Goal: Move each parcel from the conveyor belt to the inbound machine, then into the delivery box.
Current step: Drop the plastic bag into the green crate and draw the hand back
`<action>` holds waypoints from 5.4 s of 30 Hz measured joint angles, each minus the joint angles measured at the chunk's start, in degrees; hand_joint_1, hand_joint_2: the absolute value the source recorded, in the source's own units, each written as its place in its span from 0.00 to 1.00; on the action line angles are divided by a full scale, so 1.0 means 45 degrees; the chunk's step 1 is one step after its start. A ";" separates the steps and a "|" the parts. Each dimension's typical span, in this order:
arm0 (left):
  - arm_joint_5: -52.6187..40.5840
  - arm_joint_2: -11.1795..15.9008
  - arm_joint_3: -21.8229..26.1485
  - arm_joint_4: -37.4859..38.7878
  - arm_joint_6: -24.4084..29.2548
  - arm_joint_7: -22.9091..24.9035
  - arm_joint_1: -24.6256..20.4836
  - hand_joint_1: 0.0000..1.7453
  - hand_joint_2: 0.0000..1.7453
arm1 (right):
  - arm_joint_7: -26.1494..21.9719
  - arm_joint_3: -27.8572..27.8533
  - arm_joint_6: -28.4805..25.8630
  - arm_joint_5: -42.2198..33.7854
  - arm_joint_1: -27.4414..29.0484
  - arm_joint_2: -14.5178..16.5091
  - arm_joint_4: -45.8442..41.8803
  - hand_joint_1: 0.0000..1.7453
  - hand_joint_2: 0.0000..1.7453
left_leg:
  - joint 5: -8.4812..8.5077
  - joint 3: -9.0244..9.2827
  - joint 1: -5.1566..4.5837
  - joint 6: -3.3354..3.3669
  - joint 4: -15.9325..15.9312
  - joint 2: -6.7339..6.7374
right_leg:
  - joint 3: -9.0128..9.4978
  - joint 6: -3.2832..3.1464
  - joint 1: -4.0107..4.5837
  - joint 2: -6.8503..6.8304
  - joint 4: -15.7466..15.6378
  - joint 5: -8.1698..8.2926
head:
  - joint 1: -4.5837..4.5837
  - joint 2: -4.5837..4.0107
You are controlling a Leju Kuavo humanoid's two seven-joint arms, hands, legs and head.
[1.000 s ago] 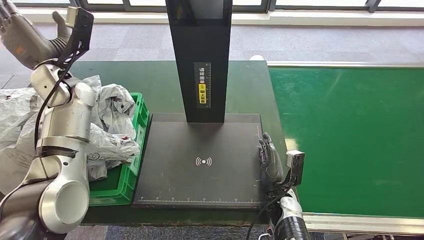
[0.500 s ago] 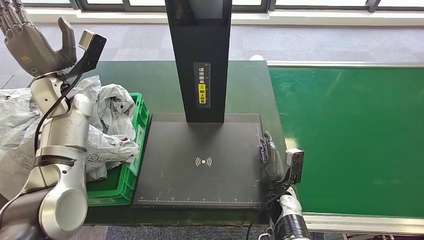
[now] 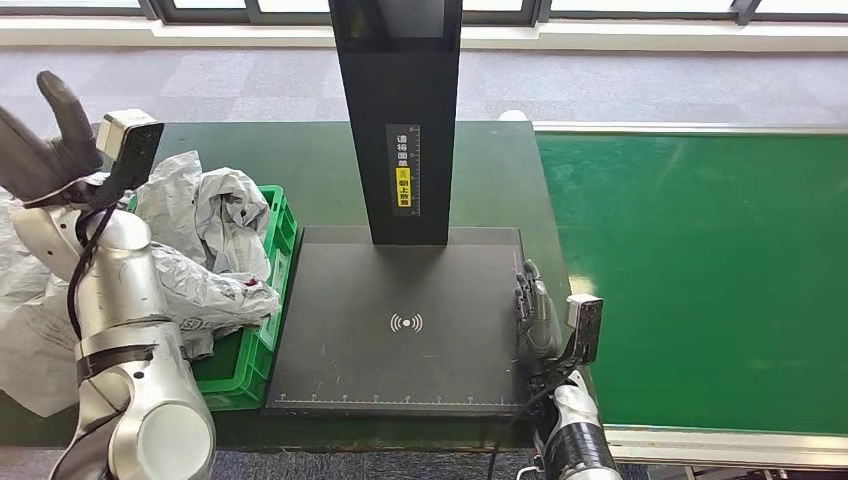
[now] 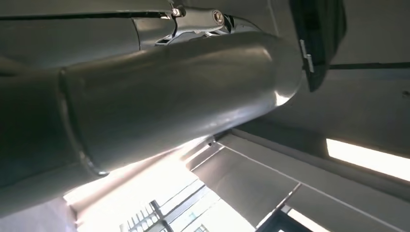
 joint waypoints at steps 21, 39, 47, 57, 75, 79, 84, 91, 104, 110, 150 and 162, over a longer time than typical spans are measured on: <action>0.1269 -0.0106 0.0837 0.0213 0.0216 -0.0274 0.1492 0.00 0.00 | -0.0142 0.0002 -0.0051 -0.0324 -0.0158 0.0000 0.0419 0.00 0.00 | -0.0002 0.0000 0.0002 -0.0002 -0.0001 -0.0001 | 0.0003 -0.0004 0.0001 -0.0003 0.0002 -0.0004 | 0.0000 0.0000; 0.1420 -0.0631 0.0735 -0.0524 0.0226 -0.0281 0.2653 0.00 0.00 | -0.0002 0.0002 -0.0157 -0.0550 -0.0158 -0.0018 0.0453 0.00 0.00 | -0.0006 0.0007 0.0000 -0.0003 -0.0001 0.0007 | 0.0004 -0.0002 -0.0002 0.0012 -0.0004 -0.0005 | 0.0000 0.0000; 0.1382 -0.1425 0.0478 -0.1509 0.0226 -0.0281 0.3960 0.00 0.00 | 0.0145 0.0002 -0.0175 -0.0644 -0.0148 -0.0034 0.0440 0.00 0.00 | -0.0010 0.0007 -0.0001 0.0000 -0.0001 0.0002 | 0.0014 0.0009 -0.0004 0.0003 -0.0011 -0.0012 | 0.0000 0.0000; 0.4049 -0.1509 -0.1442 -0.3038 0.0228 -0.0285 0.5562 0.00 0.00 | 0.0007 0.0002 -0.0165 -0.0737 -0.0130 -0.0039 0.0425 0.00 0.00 | -0.0015 0.0006 -0.0001 0.0007 -0.0001 -0.0003 | 0.0015 0.0008 -0.0003 -0.0002 -0.0012 -0.0017 | 0.0000 0.0000; 0.4582 -0.1505 -0.3348 -0.5063 0.0227 -0.0286 0.6584 0.00 0.00 | -0.0044 0.0002 -0.0168 -0.0778 -0.0107 -0.0053 0.0425 0.00 0.00 | -0.0020 0.0006 -0.0001 0.0012 0.0000 -0.0002 | 0.0014 0.0008 -0.0003 -0.0002 -0.0013 -0.0018 | 0.0000 0.0000; 0.4673 -0.1485 -0.3876 -0.5480 0.0228 -0.0286 0.6632 0.00 0.00 | -0.0085 0.0002 -0.0168 -0.0774 -0.0125 -0.0061 0.0430 0.00 0.00 | -0.0021 0.0005 -0.0001 0.0013 0.0000 -0.0006 | 0.0015 0.0011 -0.0004 -0.0007 -0.0016 -0.0020 | 0.0000 0.0000; 0.4451 -0.1451 -0.4145 -0.5412 0.0226 -0.0286 0.6345 0.00 0.00 | -0.0127 0.0007 -0.0161 -0.0732 -0.0156 -0.0063 0.0434 0.00 0.00 | -0.0019 0.0003 -0.0001 0.0015 0.0000 -0.0010 | 0.0015 0.0013 -0.0004 -0.0015 -0.0017 -0.0019 | 0.0000 0.0000; 0.4981 -0.1140 -0.4812 -0.4843 0.0170 -0.0176 0.5252 0.00 0.00 | -0.0208 0.0036 -0.0156 -0.0663 -0.0269 -0.0061 0.0634 0.00 0.00 | -0.0009 0.0006 -0.0001 0.0015 0.0000 -0.0010 | 0.0017 0.0015 -0.0002 -0.0020 -0.0014 -0.0003 | 0.0000 0.0000; 0.8602 0.0016 -0.6410 -0.3949 -0.2398 -0.0209 0.4230 0.00 1.00 | -0.0259 0.0080 -0.0018 -0.0872 -0.0307 -0.0125 0.0804 0.00 0.00 | -0.0003 0.0005 0.0000 0.0007 0.0000 -0.0004 | 0.0013 0.0015 -0.0003 -0.0015 -0.0012 -0.0001 | 0.0000 0.0000; 0.9783 0.0270 -0.6528 -0.3929 -0.3623 -0.0265 0.4409 0.00 1.00 | -0.0262 0.0109 0.0017 -0.0914 -0.0241 -0.0182 0.0805 0.00 0.00 | -0.0004 0.0005 0.0000 0.0007 -0.0001 -0.0006 | 0.0014 0.0015 -0.0003 -0.0014 -0.0012 -0.0004 | 0.0000 0.0000; 1.3509 -0.0390 -0.8761 -0.3995 -1.2579 -0.0277 0.6076 0.00 1.00 | -0.0267 0.0295 0.0063 -0.0591 -0.0074 -0.0240 0.0527 0.00 0.00 | -0.0018 0.0004 -0.0003 0.0017 0.0000 -0.0009 | 0.0022 0.0018 -0.0005 -0.0016 -0.0018 -0.0011 | 0.0000 0.0000; 1.3130 -0.0821 -0.8678 -0.3139 -1.2768 -0.0277 0.6304 0.00 1.00 | -0.0246 0.0844 -0.0291 0.0004 0.0413 0.0172 -0.0361 0.00 0.00 | -0.0019 -0.0012 -0.0003 0.0015 0.0000 -0.0011 | 0.0009 0.0018 -0.0005 -0.0018 -0.0015 -0.0012 | 0.0000 0.0000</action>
